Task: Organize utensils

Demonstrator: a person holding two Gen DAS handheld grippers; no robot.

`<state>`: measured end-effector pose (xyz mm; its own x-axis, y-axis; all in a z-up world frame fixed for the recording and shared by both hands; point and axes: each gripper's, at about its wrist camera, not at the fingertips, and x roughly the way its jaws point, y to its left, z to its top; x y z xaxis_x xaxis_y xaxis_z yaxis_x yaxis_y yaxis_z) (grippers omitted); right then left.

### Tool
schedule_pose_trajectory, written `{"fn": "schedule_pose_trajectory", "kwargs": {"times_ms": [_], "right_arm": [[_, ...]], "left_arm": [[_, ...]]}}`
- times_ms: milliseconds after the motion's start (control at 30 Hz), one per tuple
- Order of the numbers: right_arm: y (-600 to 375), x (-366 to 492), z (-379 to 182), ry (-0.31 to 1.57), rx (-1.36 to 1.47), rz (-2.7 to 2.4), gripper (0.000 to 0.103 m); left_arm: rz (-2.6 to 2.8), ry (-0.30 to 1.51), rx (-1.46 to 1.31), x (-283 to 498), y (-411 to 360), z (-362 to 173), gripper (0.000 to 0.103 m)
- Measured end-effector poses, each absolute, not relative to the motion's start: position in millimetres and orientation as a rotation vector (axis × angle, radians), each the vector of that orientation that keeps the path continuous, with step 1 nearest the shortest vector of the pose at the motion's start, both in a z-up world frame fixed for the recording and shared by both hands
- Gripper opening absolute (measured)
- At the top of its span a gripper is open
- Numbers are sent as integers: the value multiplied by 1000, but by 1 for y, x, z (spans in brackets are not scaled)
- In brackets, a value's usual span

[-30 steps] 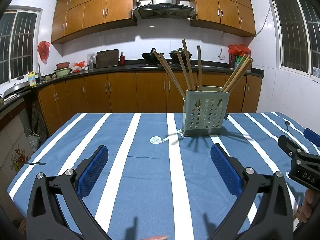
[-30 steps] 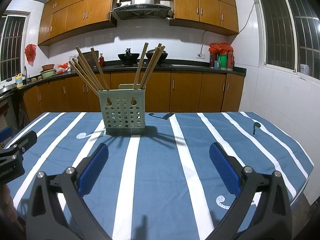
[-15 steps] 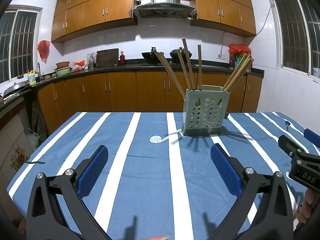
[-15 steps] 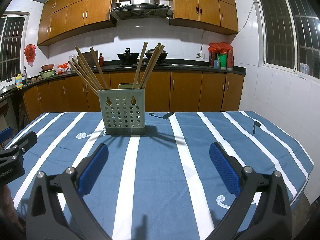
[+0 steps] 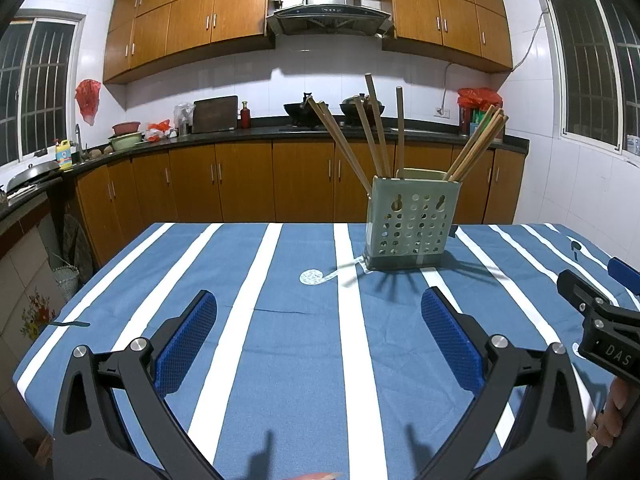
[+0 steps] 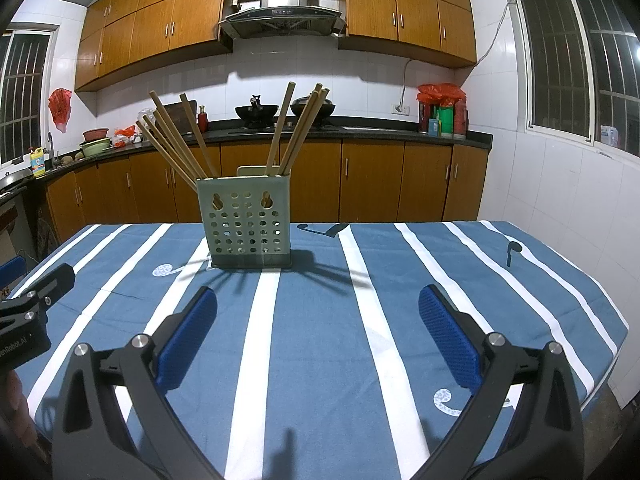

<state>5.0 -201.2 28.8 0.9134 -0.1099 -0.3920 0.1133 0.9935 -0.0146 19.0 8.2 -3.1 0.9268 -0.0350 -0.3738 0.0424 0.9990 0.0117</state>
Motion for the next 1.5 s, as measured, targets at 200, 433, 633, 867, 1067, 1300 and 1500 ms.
{"fn": "schedule_pose_trajectory", "kwargs": {"times_ms": [200, 433, 633, 867, 1067, 1300, 1500], "right_arm": [[-201, 5, 27, 405, 10, -116, 99], [-201, 5, 28, 405, 10, -115, 99], [-201, 5, 28, 406, 11, -115, 99], [-201, 5, 28, 406, 11, -115, 99], [-200, 4, 27, 407, 12, -115, 99], [-200, 4, 28, 407, 12, -115, 99], [-200, 4, 28, 407, 13, -115, 99]], "left_arm": [[-40, 383, 20, 19, 8, -3, 101], [-40, 383, 19, 19, 9, -3, 101], [-37, 384, 19, 20, 8, -5, 101], [-38, 384, 19, 19, 8, -5, 101], [-35, 385, 17, 20, 8, -6, 101], [-35, 386, 17, 20, 9, -6, 101], [-26, 391, 11, 20, 7, -9, 101]]}}
